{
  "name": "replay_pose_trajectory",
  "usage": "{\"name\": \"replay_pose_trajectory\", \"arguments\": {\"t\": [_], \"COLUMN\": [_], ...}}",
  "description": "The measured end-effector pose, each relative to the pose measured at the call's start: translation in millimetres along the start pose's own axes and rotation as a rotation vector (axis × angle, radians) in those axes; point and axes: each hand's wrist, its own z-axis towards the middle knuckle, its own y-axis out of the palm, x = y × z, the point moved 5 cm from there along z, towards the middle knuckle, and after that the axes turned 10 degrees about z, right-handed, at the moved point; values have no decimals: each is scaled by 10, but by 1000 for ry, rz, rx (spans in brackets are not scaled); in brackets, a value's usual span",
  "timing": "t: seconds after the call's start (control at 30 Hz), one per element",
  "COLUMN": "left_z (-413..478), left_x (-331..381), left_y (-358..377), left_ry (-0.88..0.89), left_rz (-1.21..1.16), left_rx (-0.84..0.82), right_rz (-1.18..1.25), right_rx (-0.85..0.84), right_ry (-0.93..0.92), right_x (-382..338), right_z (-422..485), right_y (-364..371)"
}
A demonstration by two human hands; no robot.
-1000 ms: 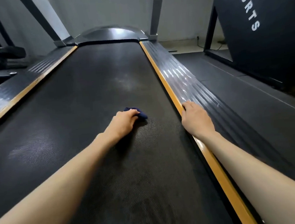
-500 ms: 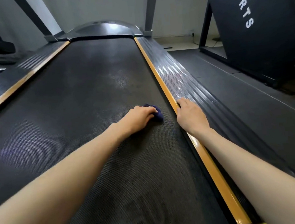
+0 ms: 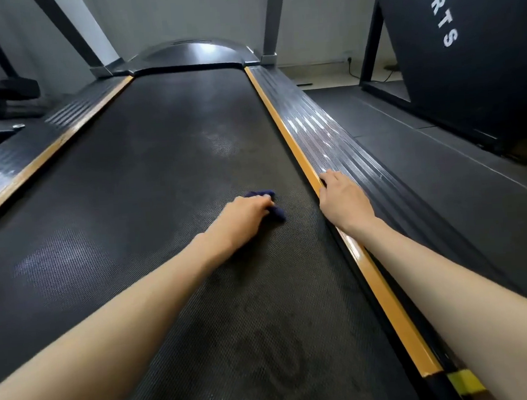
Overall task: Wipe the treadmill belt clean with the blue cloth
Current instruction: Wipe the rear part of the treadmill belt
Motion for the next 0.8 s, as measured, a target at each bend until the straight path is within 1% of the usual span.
{"name": "replay_pose_trajectory", "arguments": {"t": [0.03, 0.07, 0.1, 0.23, 0.27, 0.3, 0.33, 0.37, 0.43, 0.47, 0.5, 0.57, 0.63, 0.7, 0.73, 0.8], "left_z": [28, 8, -52, -604, -700, -737, -748, -751, -771, -763, -752, -786, -866, -977, -1039, -1152], "left_x": [-72, -53, 45, 477, 436, 299, 98, -140, -561, -614, -553, -310, -118, -96, -137, -231], "left_y": [2, 2, -4, -64, -102, -140, -171, -195, -244, -246, -242, -209, -143, -199, -244, -366], "left_ry": [-126, -155, -102, 367, 421, 383, 264, 72, -358, -467, -499, -483, -446, -467, -508, -556], "left_rz": [26, 33, 37, -103, -105, -106, -85, -32, 122, 167, 172, 110, 3, -147, -323, -777], "left_rx": [-16, -28, -42, -50, -33, -8, 18, 16, -68, -84, -82, -72, -91, -89, -82, -30], "right_rz": [-2, -3, 5, 114, 129, 139, 148, 153, 148, 154, 173, 239, 314, 407, 446, 458], "right_rx": [16, 33, 42, 6, -1, 2, 11, 19, 23, 14, -2, -40, -52, -37, -36, -64], "right_ry": [-1, -3, -5, 51, 74, 96, 109, 114, 103, 94, 81, 31, -15, -20, -29, -59], "right_x": [-1, -5, -12, 21, 47, 72, 84, 72, -12, -85, -189, -489, -835, -1126, -1252, -1476], "right_z": [-11, -31, -51, -99, -101, -102, -106, -117, -166, -204, -243, -329, -449, -629, -738, -952], "right_y": [-17, -36, -44, -103, -141, -178, -213, -229, -208, -175, -117, 23, 114, 150, 177, 282]}}
